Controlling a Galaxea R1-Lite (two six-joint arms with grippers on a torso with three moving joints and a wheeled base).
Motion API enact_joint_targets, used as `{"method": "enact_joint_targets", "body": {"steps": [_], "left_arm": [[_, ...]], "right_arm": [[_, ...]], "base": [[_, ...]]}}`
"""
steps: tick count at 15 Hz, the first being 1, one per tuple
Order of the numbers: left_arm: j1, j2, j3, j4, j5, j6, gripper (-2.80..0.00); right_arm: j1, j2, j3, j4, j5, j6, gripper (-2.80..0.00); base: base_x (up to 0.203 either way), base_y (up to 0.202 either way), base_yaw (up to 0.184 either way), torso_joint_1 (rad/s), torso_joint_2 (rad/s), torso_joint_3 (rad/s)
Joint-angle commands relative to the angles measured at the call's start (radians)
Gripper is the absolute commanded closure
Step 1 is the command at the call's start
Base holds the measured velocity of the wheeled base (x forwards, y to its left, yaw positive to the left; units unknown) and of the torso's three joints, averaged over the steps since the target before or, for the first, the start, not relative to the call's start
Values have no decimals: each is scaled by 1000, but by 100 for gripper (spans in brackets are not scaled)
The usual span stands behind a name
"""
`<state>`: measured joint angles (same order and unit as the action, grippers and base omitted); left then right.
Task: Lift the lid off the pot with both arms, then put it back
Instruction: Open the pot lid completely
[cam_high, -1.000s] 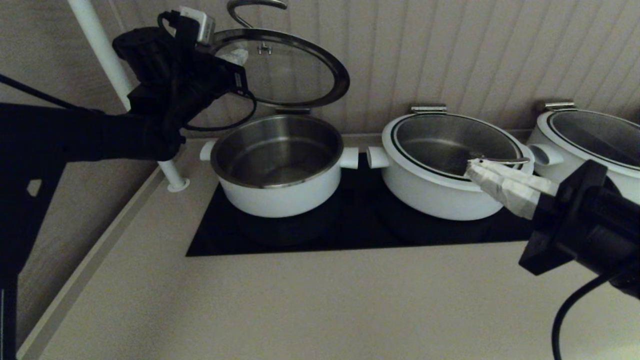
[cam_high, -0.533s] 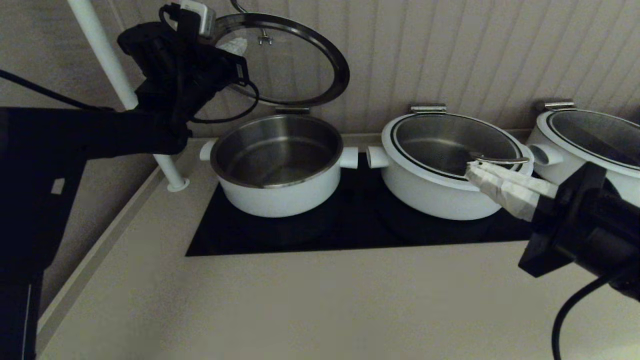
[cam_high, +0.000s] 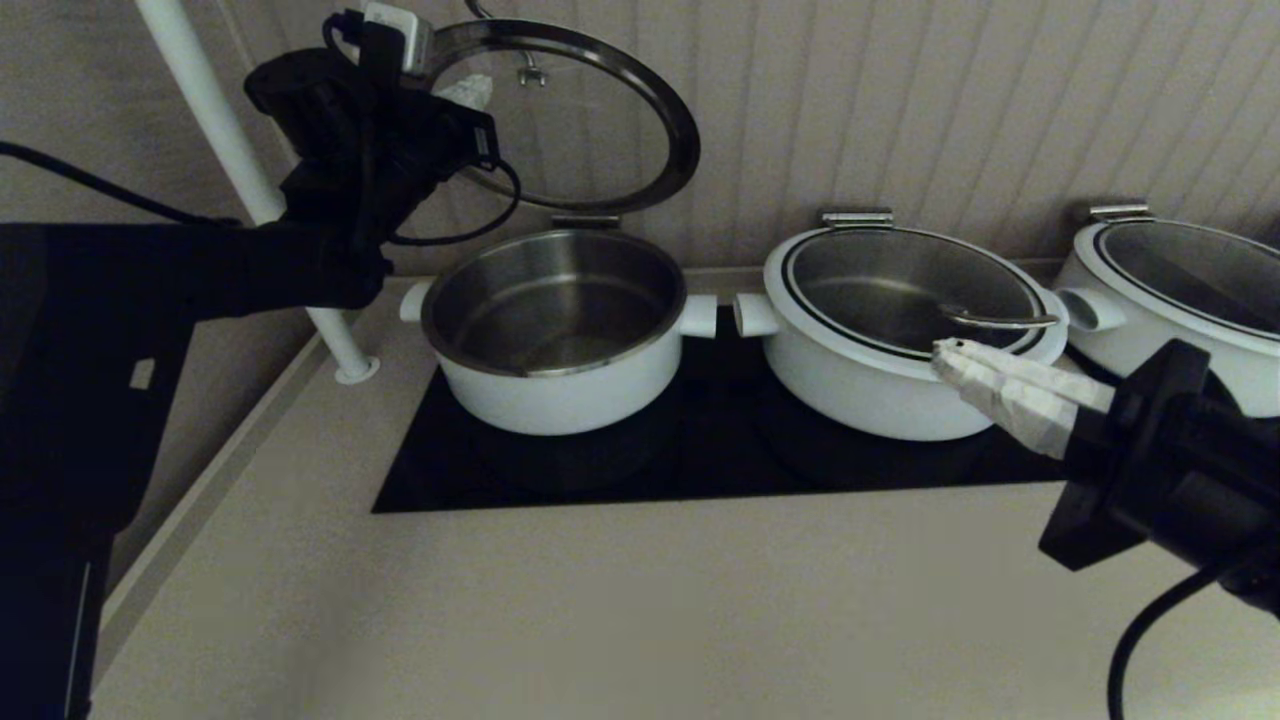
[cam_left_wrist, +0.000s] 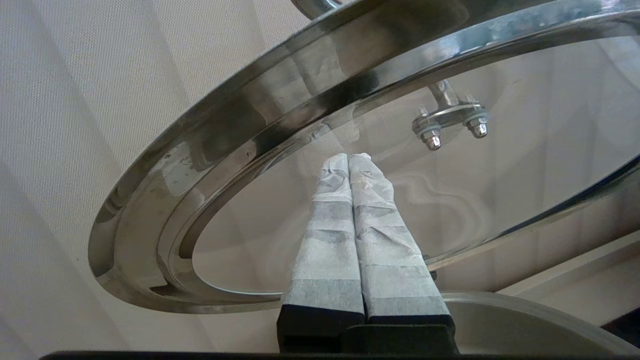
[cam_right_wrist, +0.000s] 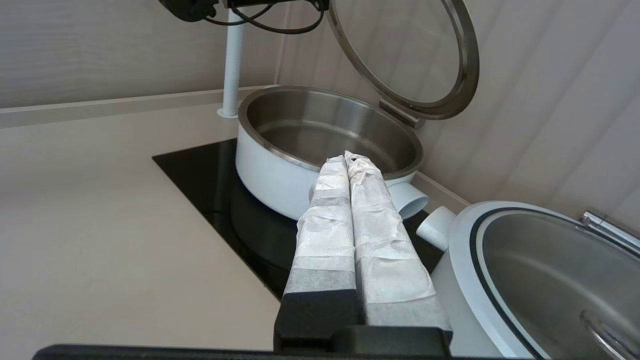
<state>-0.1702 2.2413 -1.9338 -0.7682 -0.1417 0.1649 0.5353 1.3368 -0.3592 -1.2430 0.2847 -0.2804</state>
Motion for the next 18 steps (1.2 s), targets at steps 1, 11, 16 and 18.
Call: {"method": "enact_joint_targets", "body": {"steps": [1, 11, 16, 18], "left_arm": [[0, 1, -1, -5, -1, 1, 0], [1, -28, 7, 1, -2, 7, 0], [3, -70, 87, 3, -2, 10, 0], [3, -100, 149, -2, -2, 10, 0]], "right_arm": [[1, -2, 8, -7, 2, -2, 0], [2, -10, 11, -6, 2, -2, 0], [2, -10, 9, -6, 2, -8, 0], [2, -11, 9, -6, 2, -8, 0]], "base": [[0, 0, 0, 0, 0, 0], [0, 0, 0, 0, 0, 0], [0, 0, 0, 0, 0, 0], [0, 0, 0, 0, 0, 0]]}}
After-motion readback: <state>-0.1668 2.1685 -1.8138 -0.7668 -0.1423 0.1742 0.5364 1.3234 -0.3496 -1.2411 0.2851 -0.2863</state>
